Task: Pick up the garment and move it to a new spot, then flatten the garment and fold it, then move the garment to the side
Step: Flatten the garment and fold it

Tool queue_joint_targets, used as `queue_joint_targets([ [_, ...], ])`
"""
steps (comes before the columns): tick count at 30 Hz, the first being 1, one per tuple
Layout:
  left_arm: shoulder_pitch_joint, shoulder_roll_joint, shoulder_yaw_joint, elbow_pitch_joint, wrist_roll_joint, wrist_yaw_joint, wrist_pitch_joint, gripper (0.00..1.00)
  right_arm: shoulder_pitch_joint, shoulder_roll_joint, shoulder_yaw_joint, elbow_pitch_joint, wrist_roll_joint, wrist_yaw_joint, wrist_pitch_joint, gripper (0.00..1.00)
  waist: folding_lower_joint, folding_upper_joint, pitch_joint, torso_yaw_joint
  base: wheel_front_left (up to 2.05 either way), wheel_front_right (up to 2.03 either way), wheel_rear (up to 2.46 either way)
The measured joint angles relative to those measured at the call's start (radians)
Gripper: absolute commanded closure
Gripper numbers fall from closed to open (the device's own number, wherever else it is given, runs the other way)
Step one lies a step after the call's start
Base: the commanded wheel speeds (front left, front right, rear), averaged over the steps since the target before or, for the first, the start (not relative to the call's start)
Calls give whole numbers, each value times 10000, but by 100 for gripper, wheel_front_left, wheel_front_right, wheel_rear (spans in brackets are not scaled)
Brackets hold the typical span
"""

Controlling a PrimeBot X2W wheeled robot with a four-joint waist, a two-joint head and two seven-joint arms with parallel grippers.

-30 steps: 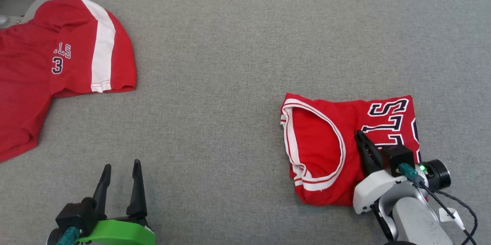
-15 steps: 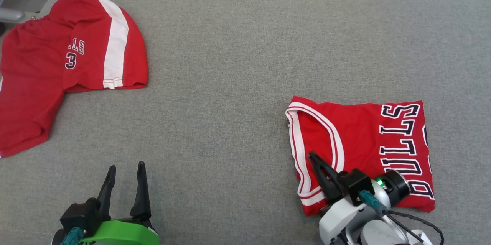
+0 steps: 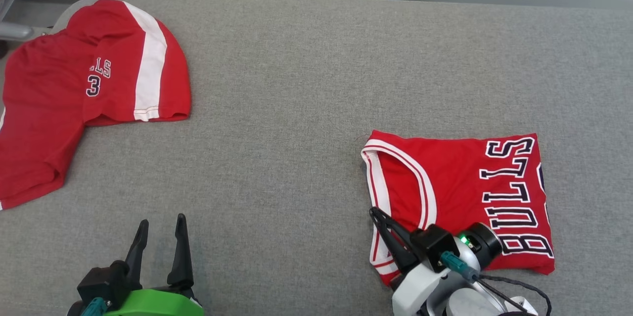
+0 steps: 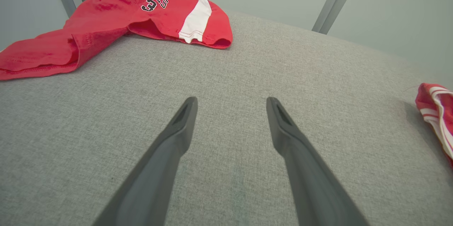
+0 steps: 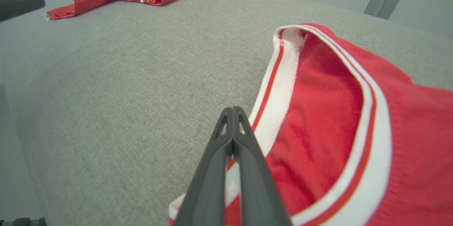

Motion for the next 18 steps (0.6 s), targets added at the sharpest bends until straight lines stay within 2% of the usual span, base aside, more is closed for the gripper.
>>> queue_joint_targets([
  [5, 32, -2, 111, -128, -15, 21, -2, 0, 50, 6, -403, -840, 35, 0, 0, 100, 0, 0, -102, -106, 0, 0, 0],
  [6, 55, 0, 157, -184, -31, 33, -2, 0, 131, 0, -602, -1124, 15, 0, 0, 93, 0, 0, -147, -133, 0, 0, 0],
  [7, 101, 0, 194, -219, -35, 38, -2, 0, 261, -2, -825, -1415, -71, 0, 0, 54, 0, 0, -196, -162, 0, 0, 0],
  [8, 161, 0, 226, -238, -35, 67, 0, 0, 410, 2, -1070, -1708, -205, 0, 0, 6, 0, 0, -250, -194, 0, 0, 0],
  [9, 211, -2, 268, -245, -33, 75, 0, 0, 576, -2, -1317, -2010, -309, 0, 0, 0, 0, 0, -307, -233, 0, 0, 0],
  [12, 334, 0, 374, -251, -23, 86, 0, 0, 1112, -2, -2119, -2675, -562, 0, 0, 0, 0, 0, -493, -358, 0, 0, 0],
  [13, 414, 0, 424, -247, 4, 88, -2, 0, 1523, -8, -2690, -2938, -577, 0, 0, 0, 0, 0, -644, -439, 0, 0, 0],
  [18, 837, 0, 437, -188, 148, 86, 0, 0, 2459, -130, -4360, -3210, -606, 0, 0, 0, 0, 1, -1138, -629, 0, 0, 0],
])
